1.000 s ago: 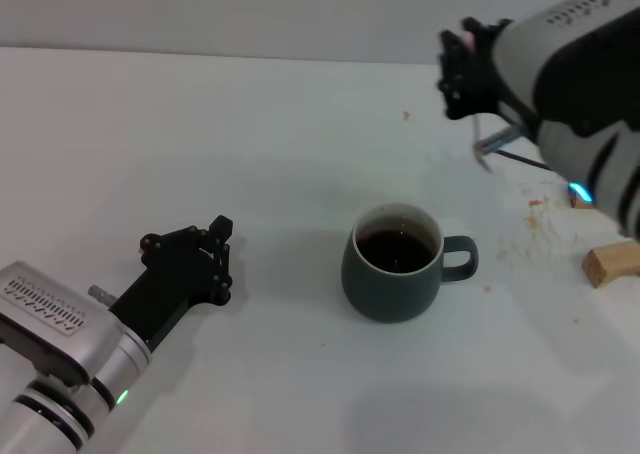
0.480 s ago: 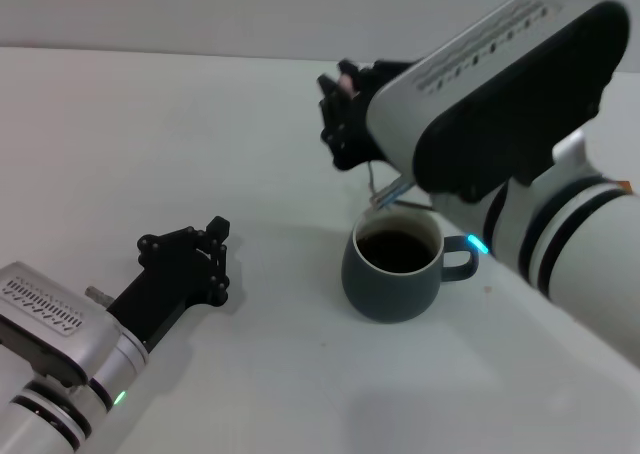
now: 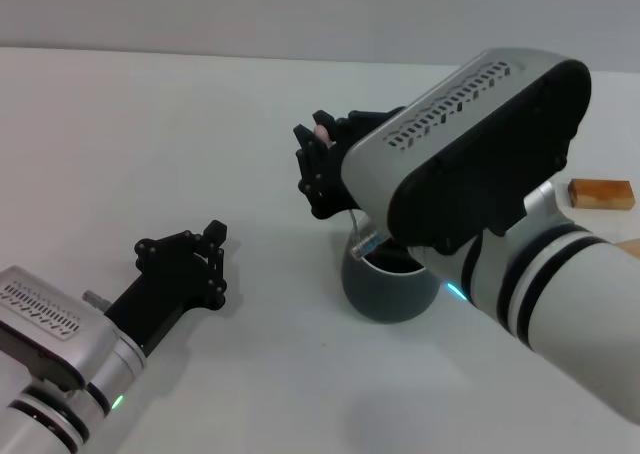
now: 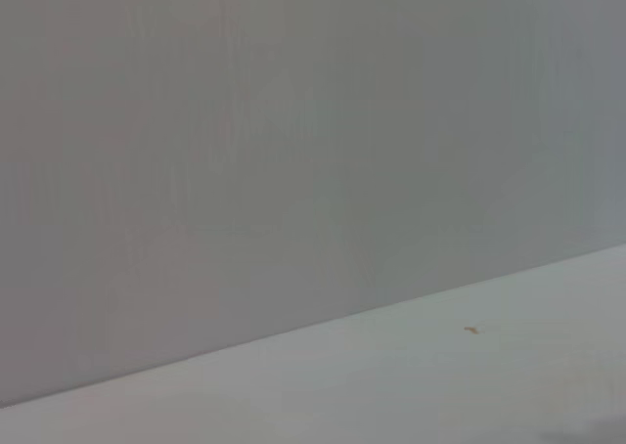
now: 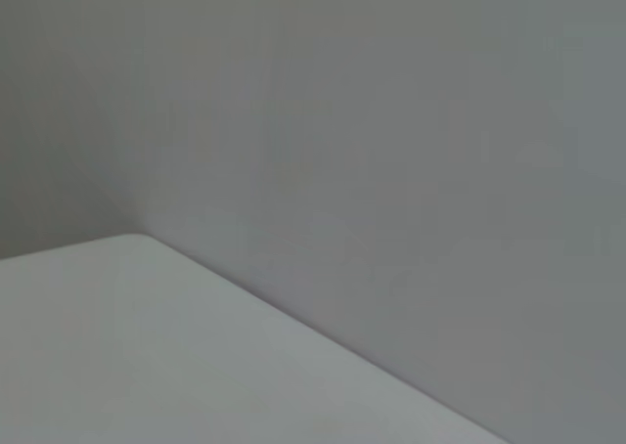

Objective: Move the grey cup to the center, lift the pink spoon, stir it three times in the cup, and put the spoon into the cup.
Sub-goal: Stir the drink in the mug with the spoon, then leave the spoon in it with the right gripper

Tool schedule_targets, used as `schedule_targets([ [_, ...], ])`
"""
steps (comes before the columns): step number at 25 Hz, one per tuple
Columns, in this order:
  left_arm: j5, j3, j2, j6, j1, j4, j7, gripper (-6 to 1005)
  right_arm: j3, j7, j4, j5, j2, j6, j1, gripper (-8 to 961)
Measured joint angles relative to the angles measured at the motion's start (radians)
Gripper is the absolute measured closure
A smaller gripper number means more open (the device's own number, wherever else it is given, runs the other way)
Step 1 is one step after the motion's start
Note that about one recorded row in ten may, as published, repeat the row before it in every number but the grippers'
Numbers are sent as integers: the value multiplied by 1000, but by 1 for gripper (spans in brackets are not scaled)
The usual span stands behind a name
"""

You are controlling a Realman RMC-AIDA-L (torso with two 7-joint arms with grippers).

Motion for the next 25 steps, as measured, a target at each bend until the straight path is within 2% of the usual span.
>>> schedule_targets([
  [7, 0, 0, 0, 3, 5, 2, 0, 1001, 11, 23, -62, 10, -1, 49, -12, 924],
  [11, 0, 0, 0, 5, 8, 1, 0, 1001, 30, 68, -134, 15, -2, 113, 15, 924],
  [19, 0, 0, 0, 5, 11, 2, 0, 1001, 74, 102, -225, 29, -3, 156, 64, 924],
  [25, 0, 0, 1, 0, 8, 3, 0, 1001, 113, 100, -214, 19, -10, 156, 31, 924],
])
